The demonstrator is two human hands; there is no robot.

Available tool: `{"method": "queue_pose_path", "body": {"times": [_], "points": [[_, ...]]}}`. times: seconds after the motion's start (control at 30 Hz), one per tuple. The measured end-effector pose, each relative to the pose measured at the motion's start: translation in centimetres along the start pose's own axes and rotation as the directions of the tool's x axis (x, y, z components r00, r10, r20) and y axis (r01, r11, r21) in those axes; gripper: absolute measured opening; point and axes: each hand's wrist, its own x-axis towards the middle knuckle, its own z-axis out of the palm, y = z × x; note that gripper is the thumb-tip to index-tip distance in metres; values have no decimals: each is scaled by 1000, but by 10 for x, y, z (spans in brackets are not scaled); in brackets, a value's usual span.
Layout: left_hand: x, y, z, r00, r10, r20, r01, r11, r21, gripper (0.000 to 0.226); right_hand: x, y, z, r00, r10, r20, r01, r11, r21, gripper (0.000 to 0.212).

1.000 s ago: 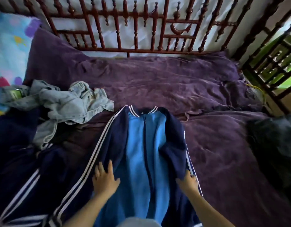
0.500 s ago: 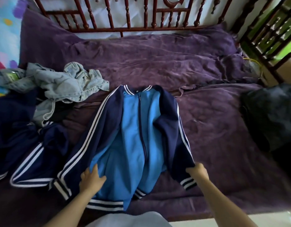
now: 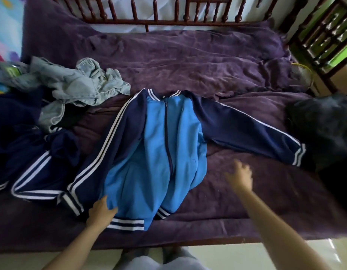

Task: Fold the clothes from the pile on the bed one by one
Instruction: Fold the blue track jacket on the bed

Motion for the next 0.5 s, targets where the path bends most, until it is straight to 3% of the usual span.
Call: {"method": "queue_pose_path", "body": {"times": [0.07, 0.13, 0.23, 0.3, 0.4, 0.5], "points": [[1, -3, -2, 1000, -6, -23, 4, 999, -54, 65, -27, -14, 54, 964, 30, 264, -44, 998, 47, 51], [0, -8, -7, 992, -27, -122, 21, 999, -45, 59, -55, -29, 92, 907, 16, 421, -60, 994, 92, 51], [-1, -16, -17, 929, -101, -355, 105, 994, -8, 63, -87, -50, 124, 836, 3, 549, -107, 982, 157, 59], [6, -24, -26, 888, -154, -434, 140, 988, -65, 72, -98, -58, 135, 826, 11, 564, -145, 970, 194, 60], [28, -44, -43, 914, -226, -337, 180, 970, -164, 80, -105, -59, 142, 838, 43, 545, -192, 956, 220, 58], [44, -62, -59, 966, -187, -180, 155, 972, -177, 50, -110, -57, 146, 846, 91, 526, -241, 944, 224, 55]]}}
